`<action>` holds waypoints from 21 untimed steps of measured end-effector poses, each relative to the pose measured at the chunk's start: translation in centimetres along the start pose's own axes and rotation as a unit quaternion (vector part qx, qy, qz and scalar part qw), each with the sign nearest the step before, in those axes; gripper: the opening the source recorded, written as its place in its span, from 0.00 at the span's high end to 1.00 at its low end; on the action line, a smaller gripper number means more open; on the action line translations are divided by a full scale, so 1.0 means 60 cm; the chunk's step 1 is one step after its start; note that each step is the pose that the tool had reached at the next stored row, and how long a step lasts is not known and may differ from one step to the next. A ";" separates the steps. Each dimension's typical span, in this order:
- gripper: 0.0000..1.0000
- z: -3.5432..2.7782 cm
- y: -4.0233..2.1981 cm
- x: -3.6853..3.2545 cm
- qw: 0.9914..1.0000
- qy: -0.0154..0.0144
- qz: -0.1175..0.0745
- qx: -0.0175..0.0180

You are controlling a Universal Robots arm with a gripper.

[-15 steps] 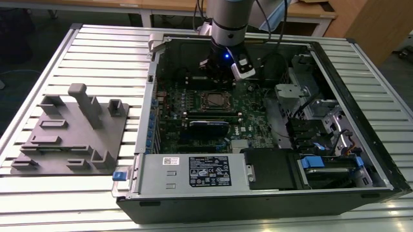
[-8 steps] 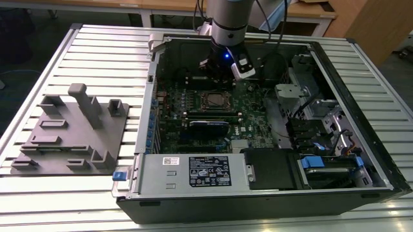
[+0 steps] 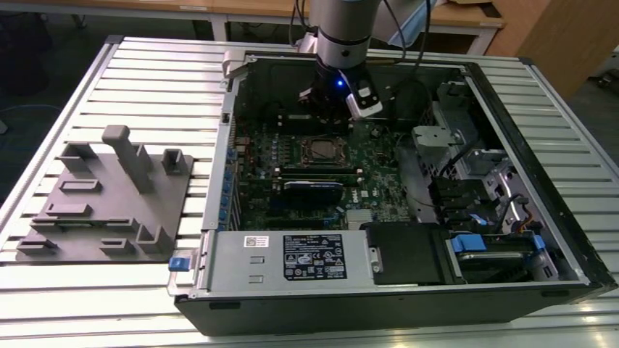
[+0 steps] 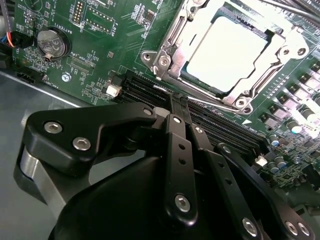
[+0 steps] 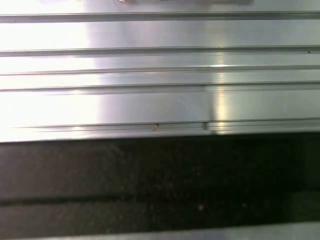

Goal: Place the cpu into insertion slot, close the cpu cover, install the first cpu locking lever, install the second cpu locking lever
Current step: 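Install the first cpu locking lever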

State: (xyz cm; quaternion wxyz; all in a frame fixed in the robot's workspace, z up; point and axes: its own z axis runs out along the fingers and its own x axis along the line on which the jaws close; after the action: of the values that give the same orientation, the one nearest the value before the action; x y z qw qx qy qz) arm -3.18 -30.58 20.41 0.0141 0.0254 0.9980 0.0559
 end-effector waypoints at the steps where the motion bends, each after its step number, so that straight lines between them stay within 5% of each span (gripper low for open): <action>1: 0.90 0.000 0.000 0.000 1.000 0.000 0.000 0.000; 21: 0.90 0.003 -0.002 -0.003 1.000 0.000 0.000 0.001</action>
State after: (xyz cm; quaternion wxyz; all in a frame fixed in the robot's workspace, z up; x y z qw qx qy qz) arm -3.02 -30.71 20.23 0.0141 0.0254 0.9981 0.0547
